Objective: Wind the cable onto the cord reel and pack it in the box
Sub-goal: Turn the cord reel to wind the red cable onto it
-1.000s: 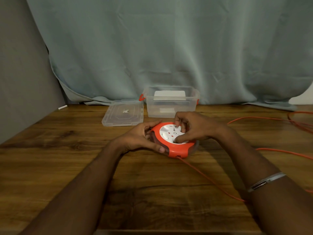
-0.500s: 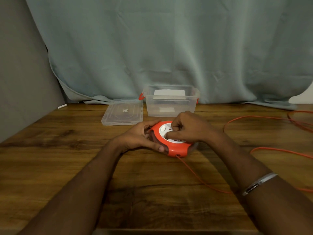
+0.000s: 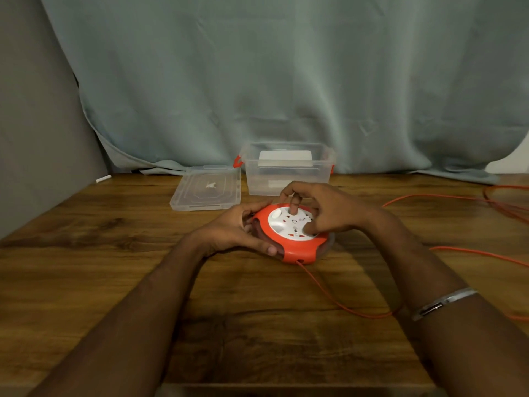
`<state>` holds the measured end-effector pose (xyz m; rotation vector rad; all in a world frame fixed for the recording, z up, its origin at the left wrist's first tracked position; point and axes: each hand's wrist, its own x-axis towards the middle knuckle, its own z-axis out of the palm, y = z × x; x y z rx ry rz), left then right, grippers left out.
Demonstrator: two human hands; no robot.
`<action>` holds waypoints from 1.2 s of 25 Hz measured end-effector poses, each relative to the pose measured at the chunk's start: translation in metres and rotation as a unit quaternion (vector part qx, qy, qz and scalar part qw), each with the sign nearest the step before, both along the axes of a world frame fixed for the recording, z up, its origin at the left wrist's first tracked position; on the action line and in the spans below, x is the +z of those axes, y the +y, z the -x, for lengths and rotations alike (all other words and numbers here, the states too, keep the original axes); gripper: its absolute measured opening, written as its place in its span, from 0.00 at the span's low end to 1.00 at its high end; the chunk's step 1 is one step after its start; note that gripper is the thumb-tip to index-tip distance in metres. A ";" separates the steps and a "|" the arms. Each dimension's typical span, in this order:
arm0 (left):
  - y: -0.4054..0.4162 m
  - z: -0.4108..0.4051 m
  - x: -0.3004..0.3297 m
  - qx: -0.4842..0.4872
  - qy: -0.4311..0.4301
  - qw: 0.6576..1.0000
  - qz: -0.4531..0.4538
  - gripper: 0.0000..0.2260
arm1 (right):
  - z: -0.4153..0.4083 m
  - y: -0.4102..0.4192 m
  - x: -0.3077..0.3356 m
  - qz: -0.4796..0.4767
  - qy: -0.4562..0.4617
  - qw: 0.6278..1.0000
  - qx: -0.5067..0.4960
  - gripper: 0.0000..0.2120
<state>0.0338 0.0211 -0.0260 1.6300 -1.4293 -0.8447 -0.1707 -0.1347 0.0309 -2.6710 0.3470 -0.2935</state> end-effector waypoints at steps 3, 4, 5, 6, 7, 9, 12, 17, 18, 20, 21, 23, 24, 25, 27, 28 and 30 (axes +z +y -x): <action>0.001 0.001 0.001 0.005 -0.008 1.000 -0.007 0.50 | 0.000 -0.013 -0.005 -0.047 0.015 0.999 -0.006 0.37; 0.001 0.000 0.002 0.010 -0.011 1.000 -0.010 0.51 | 0.000 -0.017 -0.006 -0.061 0.016 0.998 -0.006 0.37; 0.001 0.000 0.002 0.013 -0.012 1.000 -0.014 0.52 | 0.000 -0.020 -0.008 -0.072 0.016 0.997 -0.006 0.37; 0.001 0.000 0.002 0.016 -0.012 1.000 -0.019 0.53 | 0.000 -0.021 -0.009 -0.080 0.019 0.997 -0.006 0.35; 0.001 0.000 0.003 0.013 -0.011 1.000 -0.018 0.54 | -0.001 -0.022 -0.009 -0.081 0.021 0.996 -0.005 0.33; 0.002 0.000 0.003 0.006 -0.004 1.000 -0.017 0.55 | -0.006 -0.019 -0.002 -0.064 0.031 0.997 0.005 0.28; 0.002 0.000 0.004 0.001 0.013 1.000 -0.012 0.52 | -0.019 -0.014 0.014 -0.008 0.087 0.995 0.042 0.24; 0.003 -0.001 0.004 0.004 0.009 1.000 -0.016 0.55 | -0.020 -0.016 0.017 0.006 0.095 0.995 0.023 0.28; 0.004 -0.002 0.004 0.007 0.012 1.000 -0.016 0.56 | -0.016 -0.017 0.014 -0.001 0.079 0.997 0.018 0.29; 0.004 -0.002 0.003 0.009 0.017 1.000 -0.019 0.56 | -0.008 -0.019 0.003 -0.026 0.047 0.998 0.015 0.28; 0.003 -0.001 0.005 0.009 0.014 1.000 -0.016 0.55 | -0.007 -0.019 -0.002 -0.031 0.030 0.999 0.017 0.26; 0.003 0.001 0.005 0.012 0.007 1.000 -0.016 0.54 | -0.006 -0.019 -0.009 -0.016 0.003 1.000 0.021 0.22; 0.003 0.002 0.005 0.014 0.011 1.000 -0.017 0.54 | -0.007 -0.018 -0.010 -0.002 -0.006 1.000 0.021 0.20; 0.002 0.001 0.003 0.014 0.014 1.000 -0.015 0.54 | -0.008 -0.016 -0.011 0.012 -0.012 1.000 0.018 0.19; 0.002 -0.001 0.000 0.008 0.016 1.000 -0.012 0.56 | -0.009 -0.013 -0.013 0.037 -0.013 0.999 0.011 0.20; 0.002 -0.001 -0.001 0.007 0.014 1.000 -0.012 0.57 | -0.010 -0.012 -0.014 0.045 -0.016 0.999 0.006 0.22; 0.002 -0.001 -0.001 0.008 0.008 1.000 -0.009 0.57 | -0.012 -0.009 -0.017 0.069 -0.029 0.997 -0.001 0.26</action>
